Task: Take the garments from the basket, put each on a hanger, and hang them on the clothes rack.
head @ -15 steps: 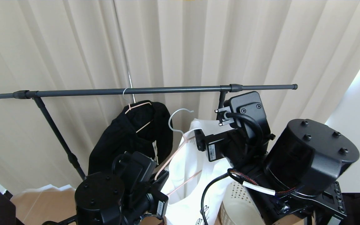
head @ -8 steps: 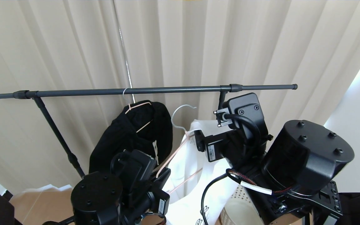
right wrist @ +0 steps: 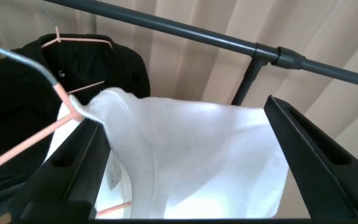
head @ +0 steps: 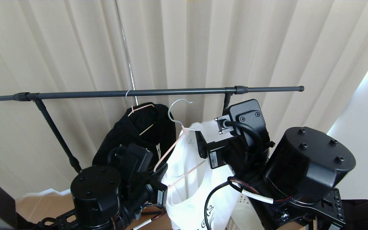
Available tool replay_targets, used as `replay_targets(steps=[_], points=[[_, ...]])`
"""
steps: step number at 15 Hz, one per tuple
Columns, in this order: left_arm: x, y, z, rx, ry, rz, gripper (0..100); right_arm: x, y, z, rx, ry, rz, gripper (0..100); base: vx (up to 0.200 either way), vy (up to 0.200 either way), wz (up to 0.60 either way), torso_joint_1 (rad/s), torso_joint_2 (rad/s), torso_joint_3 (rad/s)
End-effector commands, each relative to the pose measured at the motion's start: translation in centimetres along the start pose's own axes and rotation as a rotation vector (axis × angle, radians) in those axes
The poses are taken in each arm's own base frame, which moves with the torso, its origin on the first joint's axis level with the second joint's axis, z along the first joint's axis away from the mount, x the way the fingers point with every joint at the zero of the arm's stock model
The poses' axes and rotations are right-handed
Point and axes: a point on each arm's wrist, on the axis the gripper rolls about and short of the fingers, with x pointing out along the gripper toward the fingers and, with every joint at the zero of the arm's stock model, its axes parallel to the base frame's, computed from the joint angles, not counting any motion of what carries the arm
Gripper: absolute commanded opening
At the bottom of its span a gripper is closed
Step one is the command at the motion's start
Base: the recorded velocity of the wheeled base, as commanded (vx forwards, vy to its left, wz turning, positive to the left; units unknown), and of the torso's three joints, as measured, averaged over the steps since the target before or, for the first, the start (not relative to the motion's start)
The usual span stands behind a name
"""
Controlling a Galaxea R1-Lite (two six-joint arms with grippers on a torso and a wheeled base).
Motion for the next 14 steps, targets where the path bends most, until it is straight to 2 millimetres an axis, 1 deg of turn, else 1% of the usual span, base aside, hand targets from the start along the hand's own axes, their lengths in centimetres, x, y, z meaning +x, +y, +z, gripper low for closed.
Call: replay_targets(steps=[1, 2, 3, 6, 8, 9, 10, 11, 13, 14], points=[[0.4, 0.7, 0.4, -0.013, -0.018, 0.028, 0, -0.2, 0.4, -0.2, -0.007, 0.006, 0.014, 100, 0.000, 0.000, 0.00, 0.000, 0.00, 0.000], [0.4, 0.7, 0.4, -0.013, -0.018, 0.028, 0, -0.2, 0.4, -0.2, -0.007, 0.006, 0.014, 100, 0.000, 0.000, 0.00, 0.000, 0.00, 0.000], [0.6, 0.8, 0.8, -0.031, -0.065, 0.030, 0, -0.6, 0.7, -0.4, -0.012, 0.008, 0.030, 100, 0.000, 0.000, 0.00, 0.000, 0.00, 0.000], [1.0, 1.1, 0.3, -0.034, -0.060, 0.040, 0, -0.6, 0.7, -0.5, -0.012, 0.010, 0.037, 100, 0.000, 0.000, 0.00, 0.000, 0.00, 0.000], [1.2, 1.6, -0.2, -0.034, -0.043, 0.043, 0, -0.7, 0.3, -0.5, -0.014, 0.010, 0.033, 100, 0.000, 0.000, 0.00, 0.000, 0.00, 0.000], [1.3, 2.1, -0.2, -0.034, -0.044, 0.024, 0, -0.4, -0.2, -0.4, -0.015, 0.012, 0.017, 100, 0.000, 0.000, 0.00, 0.000, 0.00, 0.000], [1.3, 3.3, -0.4, -0.034, -0.041, -0.004, 0, 0.0, -2.1, 0.1, -0.034, -0.002, -0.004, 100, 0.000, 0.000, 0.00, 0.000, 0.00, 0.000], [1.2, 4.1, -0.6, -0.036, -0.036, -0.020, 0, 0.4, -3.3, 0.3, -0.051, -0.018, 0.024, 100, 0.000, 0.000, 0.00, 0.000, 0.00, 0.000], [1.3, 5.3, -0.7, -0.044, -0.033, -0.027, 0, 1.3, -6.3, -0.3, -0.092, 0.000, -0.032, 100, 0.000, 0.000, 0.00, 0.000, 0.00, 0.000], [1.4, 5.9, -0.7, -0.043, -0.037, -0.022, 0, 1.5, -7.5, -0.2, -0.111, -0.007, -0.037, 100, 0.000, 0.000, 0.00, 0.000, 0.00, 0.000]])
